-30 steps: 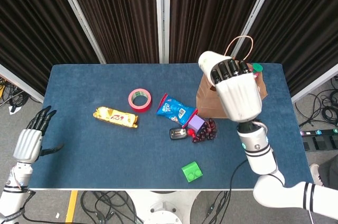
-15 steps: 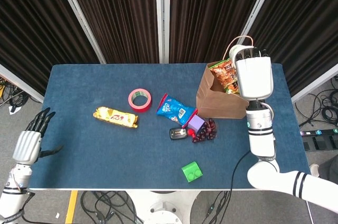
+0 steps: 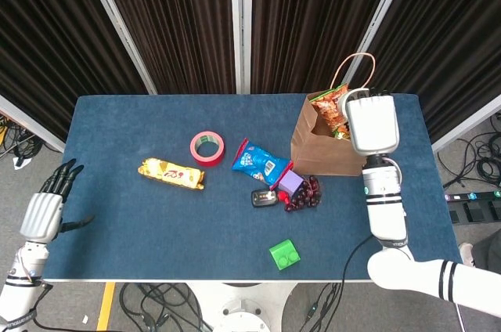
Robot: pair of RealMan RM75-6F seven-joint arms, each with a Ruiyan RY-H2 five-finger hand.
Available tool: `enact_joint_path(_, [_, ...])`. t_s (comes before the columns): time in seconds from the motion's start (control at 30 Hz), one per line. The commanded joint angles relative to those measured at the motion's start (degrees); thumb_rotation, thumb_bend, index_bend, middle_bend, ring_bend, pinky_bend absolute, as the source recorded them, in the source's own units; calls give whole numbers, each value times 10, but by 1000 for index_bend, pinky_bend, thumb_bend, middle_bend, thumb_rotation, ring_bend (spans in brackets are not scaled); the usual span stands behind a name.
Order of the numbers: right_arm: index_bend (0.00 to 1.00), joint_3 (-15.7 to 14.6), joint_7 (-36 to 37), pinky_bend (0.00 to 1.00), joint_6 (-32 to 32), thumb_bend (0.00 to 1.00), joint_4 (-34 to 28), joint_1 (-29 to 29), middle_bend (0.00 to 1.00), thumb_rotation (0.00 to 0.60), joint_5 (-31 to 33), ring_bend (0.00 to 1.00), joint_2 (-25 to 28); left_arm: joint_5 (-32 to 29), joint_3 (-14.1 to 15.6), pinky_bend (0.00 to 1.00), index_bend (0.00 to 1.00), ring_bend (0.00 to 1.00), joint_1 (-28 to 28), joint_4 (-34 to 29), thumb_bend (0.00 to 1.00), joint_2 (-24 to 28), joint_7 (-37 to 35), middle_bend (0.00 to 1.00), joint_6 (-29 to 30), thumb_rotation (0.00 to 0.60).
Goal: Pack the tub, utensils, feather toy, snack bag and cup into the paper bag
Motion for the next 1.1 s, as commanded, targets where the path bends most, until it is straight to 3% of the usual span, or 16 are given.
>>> enact_joint_path(0.03, [638,-4,6,630,-5,24,-14,7,581,600,17,469,10,-1,0,198,114,35,0,1,83,0,-1,88,-1,600])
enact_joint_path(0.23, [526,-5,24,630,-4,0,-39,12,513,600,28,411,36,1,0,198,114,35,-1,0,84,0,-3,87,0,600])
enact_joint_path(0.57, [517,-6,69,630,15,0,-51,18,488,600,26,398,56,3,-1,198,114,35,-2,-6,84,2,3,88,2,600])
enact_joint_path(0.77, [517,-2,168,630,25,0,-57,13,467,600,-50,397,51,1,-2,198,114,35,-4,-7,84,1,3,88,0,600])
enact_joint_path(0.93, [506,-4,264,630,47,0,-68,10,460,600,-166,390,41,1,-1,198,114,35,-3,-5,84,-1,3,88,0,600])
enact_joint_path(1.03, [499,-24,322,630,32,0,-83,3,464,600,-217,390,46,1,-2,198,114,35,-3,-5,84,-1,2,88,1,600])
enact_joint_path(1.1, [496,-57,361,630,-4,0,-100,-9,463,600,-243,385,70,2,-2,198,114,35,-3,-5,84,-1,3,88,2,600])
